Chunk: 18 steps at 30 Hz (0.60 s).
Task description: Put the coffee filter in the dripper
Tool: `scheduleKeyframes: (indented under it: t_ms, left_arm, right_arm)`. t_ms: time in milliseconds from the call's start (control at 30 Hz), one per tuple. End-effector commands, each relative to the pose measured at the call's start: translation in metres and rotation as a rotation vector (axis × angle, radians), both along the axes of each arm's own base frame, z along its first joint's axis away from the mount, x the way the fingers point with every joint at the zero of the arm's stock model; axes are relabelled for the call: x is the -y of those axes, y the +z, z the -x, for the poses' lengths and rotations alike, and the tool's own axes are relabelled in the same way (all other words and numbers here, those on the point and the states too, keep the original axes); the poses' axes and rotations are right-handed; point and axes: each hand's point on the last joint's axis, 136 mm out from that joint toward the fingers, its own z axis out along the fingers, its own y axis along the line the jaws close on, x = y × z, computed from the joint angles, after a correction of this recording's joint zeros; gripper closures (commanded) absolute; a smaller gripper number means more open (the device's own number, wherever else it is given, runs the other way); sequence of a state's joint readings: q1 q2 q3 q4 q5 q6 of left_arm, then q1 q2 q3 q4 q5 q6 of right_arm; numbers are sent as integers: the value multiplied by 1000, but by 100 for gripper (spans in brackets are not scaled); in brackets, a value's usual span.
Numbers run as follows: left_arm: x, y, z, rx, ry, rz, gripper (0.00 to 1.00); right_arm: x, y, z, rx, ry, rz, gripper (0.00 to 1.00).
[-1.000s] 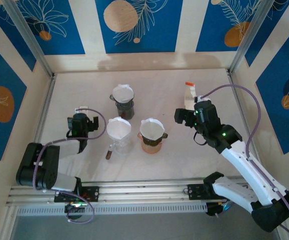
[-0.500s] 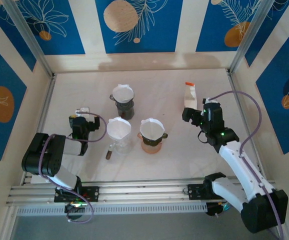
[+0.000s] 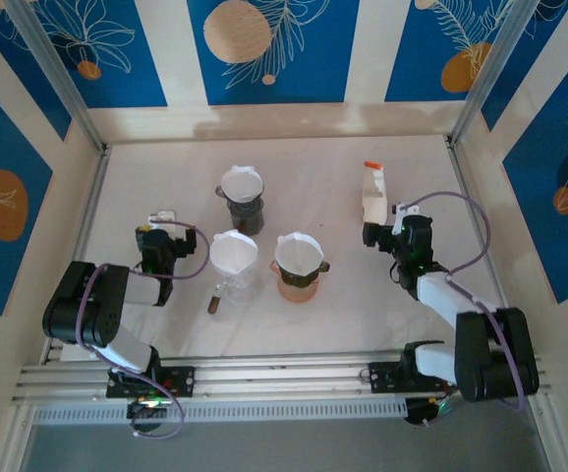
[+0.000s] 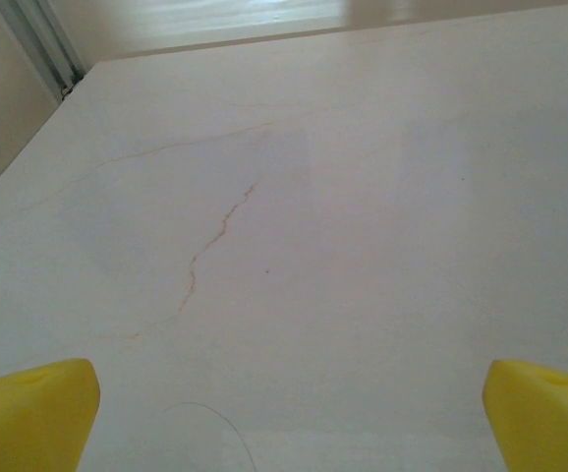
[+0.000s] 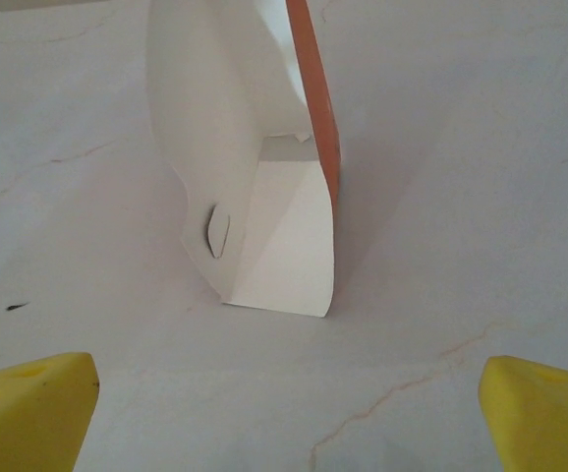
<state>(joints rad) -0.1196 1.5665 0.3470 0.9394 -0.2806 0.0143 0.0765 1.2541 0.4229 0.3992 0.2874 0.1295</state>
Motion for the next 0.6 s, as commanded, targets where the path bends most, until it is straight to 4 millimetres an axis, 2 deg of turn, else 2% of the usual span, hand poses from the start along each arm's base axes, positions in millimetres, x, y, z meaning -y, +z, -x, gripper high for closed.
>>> scheduleKeyframes:
  t_ms: [0, 167, 233, 567]
  left_arm:
    - [-1, 11, -7, 41, -7, 5, 0]
    - [-1, 11, -7, 39, -6, 6, 0]
    - [0, 11, -7, 41, -7, 7, 0]
    - [-1, 11, -7, 41, -7, 7, 0]
  right_arm:
    - [-3, 22, -23, 175, 39, 19, 1]
    - [-3, -4, -31, 179, 39, 12, 1]
    - [-4, -8, -34, 168, 45, 7, 1]
    - [5, -9, -36, 144, 30, -41, 1]
